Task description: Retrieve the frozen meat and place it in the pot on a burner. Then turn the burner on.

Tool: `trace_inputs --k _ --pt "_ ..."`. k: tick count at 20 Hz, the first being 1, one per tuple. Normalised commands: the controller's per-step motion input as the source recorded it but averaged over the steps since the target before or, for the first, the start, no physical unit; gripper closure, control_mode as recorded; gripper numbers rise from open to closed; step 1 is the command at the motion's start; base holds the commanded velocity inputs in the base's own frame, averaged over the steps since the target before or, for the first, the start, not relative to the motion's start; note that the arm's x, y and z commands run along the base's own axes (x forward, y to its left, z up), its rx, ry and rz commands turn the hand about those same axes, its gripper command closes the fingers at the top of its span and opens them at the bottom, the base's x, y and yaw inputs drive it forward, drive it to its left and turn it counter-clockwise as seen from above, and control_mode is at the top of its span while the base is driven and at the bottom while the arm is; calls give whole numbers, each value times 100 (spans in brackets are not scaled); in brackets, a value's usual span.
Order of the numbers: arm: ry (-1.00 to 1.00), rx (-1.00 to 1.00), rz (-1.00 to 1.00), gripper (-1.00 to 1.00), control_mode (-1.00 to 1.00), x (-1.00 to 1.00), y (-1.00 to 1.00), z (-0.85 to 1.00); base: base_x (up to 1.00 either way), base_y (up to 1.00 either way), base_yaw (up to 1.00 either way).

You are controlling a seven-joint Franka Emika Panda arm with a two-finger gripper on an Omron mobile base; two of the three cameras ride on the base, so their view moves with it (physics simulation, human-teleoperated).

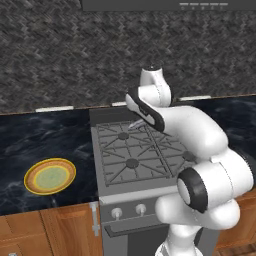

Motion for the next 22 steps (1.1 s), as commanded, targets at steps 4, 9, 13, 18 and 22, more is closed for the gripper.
trace_inputs --k 4,9,13,18,22 --pt "0 0 -31 100 -100 33 -100 14 0 0 0" --pt "0 0 -30 100 -100 29 -99 25 0 0 0" --pt "-1 2 -29 100 -100 27 -97 12 0 0 0" --pt "3 12 -19 100 -100 62 -69 -8 0 0 0" --pt "7 13 -3 100 -100 86 -27 -9 0 0 0"
